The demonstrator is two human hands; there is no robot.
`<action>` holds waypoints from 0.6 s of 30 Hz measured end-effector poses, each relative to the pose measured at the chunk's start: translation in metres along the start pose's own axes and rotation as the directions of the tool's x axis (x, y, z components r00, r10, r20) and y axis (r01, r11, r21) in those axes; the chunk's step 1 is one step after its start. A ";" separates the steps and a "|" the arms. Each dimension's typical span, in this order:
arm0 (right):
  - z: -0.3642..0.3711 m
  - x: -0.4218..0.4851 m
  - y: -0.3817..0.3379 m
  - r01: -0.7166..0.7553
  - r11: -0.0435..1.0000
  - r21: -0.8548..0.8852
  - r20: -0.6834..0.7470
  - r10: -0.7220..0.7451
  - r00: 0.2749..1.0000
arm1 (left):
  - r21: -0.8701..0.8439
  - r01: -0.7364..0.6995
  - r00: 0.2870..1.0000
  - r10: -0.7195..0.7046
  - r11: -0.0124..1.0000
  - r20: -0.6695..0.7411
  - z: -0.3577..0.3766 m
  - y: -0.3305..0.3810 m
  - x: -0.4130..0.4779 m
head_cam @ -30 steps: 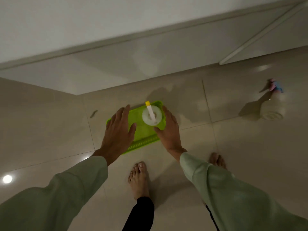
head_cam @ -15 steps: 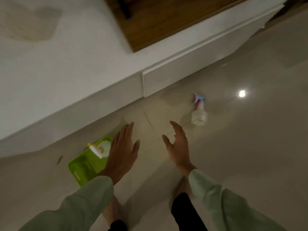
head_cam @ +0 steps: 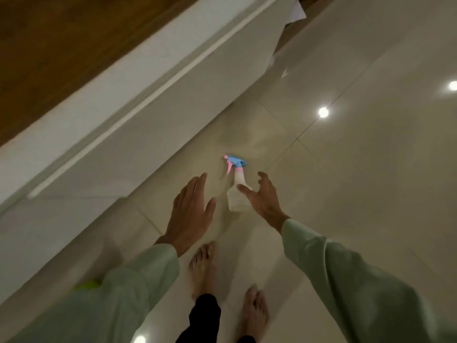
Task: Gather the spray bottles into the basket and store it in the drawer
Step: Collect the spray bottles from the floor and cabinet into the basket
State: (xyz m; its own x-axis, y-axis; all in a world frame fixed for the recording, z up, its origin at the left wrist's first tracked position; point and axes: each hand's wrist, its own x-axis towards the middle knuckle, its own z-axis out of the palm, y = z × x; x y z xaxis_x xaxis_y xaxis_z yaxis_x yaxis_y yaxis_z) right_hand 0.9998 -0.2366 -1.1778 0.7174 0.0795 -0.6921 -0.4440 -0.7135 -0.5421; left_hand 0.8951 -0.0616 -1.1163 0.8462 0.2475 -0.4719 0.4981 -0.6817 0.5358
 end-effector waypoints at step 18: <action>0.034 0.036 -0.020 -0.128 0.927 0.353 0.164 0.074 0.984 | 0.032 0.055 0.998 -0.056 0.998 0.011 0.009 -0.040 0.030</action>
State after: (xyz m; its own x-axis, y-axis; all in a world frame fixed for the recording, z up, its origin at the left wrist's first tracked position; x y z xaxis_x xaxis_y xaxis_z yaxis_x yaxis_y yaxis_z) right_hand 1.0155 -0.1958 -1.2082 0.5849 0.1399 -0.7990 -0.6930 -0.4257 -0.5819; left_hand 0.8985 -0.0335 -1.1580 0.8150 0.2776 -0.5087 0.5379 -0.6889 0.4859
